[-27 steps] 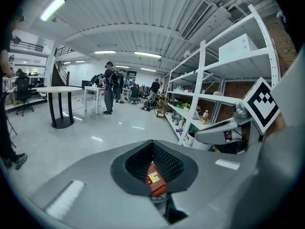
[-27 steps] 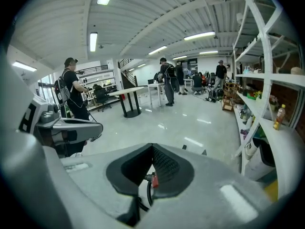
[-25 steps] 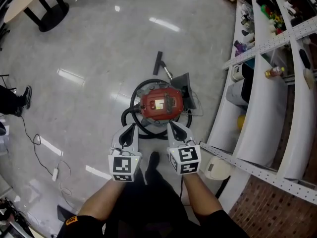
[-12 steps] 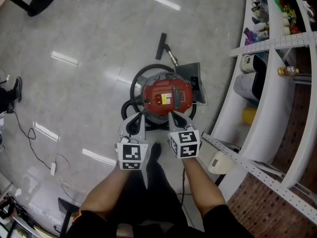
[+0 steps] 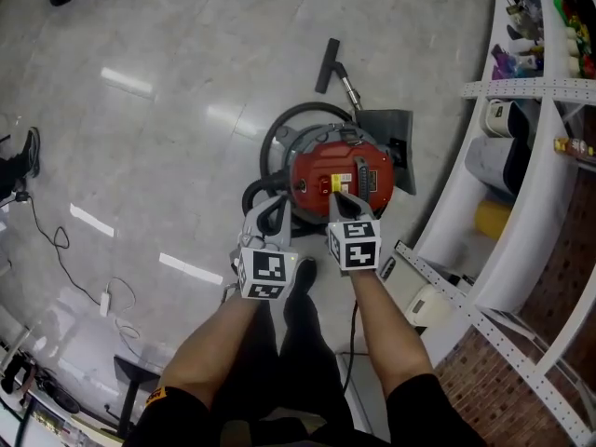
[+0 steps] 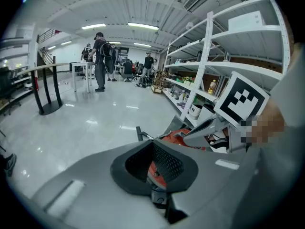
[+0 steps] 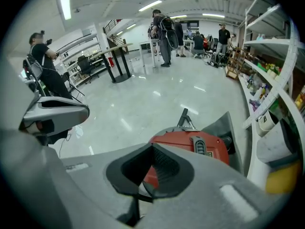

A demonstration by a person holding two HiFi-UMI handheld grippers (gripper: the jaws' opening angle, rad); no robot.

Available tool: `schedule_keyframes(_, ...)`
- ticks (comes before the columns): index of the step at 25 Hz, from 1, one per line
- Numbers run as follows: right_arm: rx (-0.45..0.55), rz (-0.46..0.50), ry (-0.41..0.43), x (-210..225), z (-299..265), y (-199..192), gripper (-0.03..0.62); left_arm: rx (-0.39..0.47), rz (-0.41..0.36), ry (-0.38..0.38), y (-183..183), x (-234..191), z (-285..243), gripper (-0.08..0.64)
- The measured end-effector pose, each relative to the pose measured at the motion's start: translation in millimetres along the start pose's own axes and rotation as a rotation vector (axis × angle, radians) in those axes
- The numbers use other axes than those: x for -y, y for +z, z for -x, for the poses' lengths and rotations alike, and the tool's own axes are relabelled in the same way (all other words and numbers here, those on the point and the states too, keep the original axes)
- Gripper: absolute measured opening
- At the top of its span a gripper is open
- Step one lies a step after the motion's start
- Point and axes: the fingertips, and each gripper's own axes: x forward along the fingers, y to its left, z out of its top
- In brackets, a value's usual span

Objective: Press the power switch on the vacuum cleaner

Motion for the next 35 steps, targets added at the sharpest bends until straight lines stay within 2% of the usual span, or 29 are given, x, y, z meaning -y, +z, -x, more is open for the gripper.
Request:
schedule_keyframes(8, -0.103, 0.009, -0.029, 7, -48, -20, -0.009, -0.077, -0.004, -0.024, -41, -8, -31, 0.014)
schedule_keyframes(15, -0.187, 0.013, -0.042, 16, -77, -37, -0.008, -0.099, 0.016, -0.031, -55, -19, -42, 0.015)
schedule_keyframes(28, -0.246, 0.023, -0.060, 17, -95, -37, -0.008, -0.084, 0.036, -0.043, -43, -27, -56, 0.015)
schedule_keyframes(35, -0.178, -0.032, -0.071, 23, -78, -26, -0.008, -0.053, 0.049, -0.039, -22, -25, -48, 0.015)
